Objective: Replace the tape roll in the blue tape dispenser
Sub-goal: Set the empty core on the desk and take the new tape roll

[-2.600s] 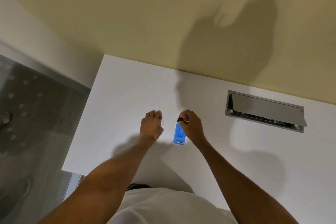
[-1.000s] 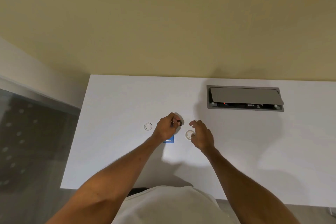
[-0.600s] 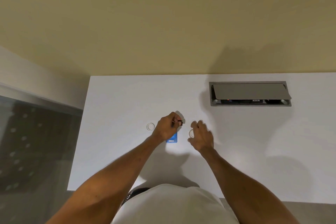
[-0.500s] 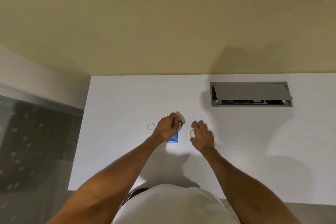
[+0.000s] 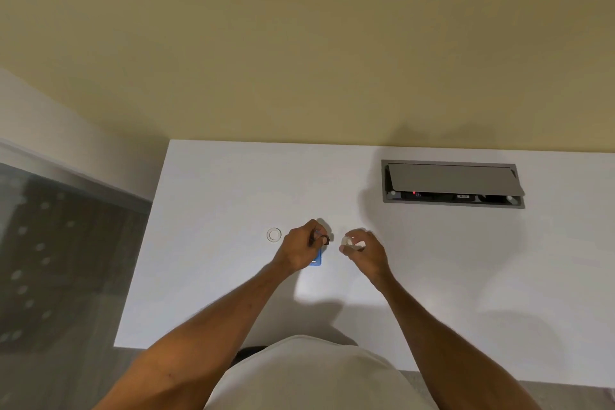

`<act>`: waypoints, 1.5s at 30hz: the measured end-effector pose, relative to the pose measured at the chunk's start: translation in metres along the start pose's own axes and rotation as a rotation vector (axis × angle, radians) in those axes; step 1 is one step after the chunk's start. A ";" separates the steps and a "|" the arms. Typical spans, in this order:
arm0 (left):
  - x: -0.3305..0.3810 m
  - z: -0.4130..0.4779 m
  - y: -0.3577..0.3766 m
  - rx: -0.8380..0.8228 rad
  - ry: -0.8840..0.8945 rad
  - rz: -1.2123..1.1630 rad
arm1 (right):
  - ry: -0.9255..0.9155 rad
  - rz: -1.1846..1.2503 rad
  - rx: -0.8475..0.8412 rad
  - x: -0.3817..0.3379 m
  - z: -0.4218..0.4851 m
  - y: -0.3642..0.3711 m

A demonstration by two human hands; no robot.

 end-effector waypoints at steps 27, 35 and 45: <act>0.013 -0.031 -0.027 0.252 0.145 0.020 | -0.200 0.150 -0.184 -0.060 -0.022 0.008; 0.022 -0.032 -0.028 0.272 0.212 0.130 | -0.222 0.145 -0.230 -0.066 -0.025 0.010; 0.024 -0.026 -0.029 0.264 0.181 0.187 | -0.170 0.189 -0.264 -0.067 -0.024 0.009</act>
Point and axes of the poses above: each hand's wrist, its own z-axis towards the middle knuckle, its own y-axis out of the palm, x = y × z, the point moved 6 cm from there along z, towards the middle knuckle, and after that the axes turned 2 degrees about -x, right-handed, at the moved point
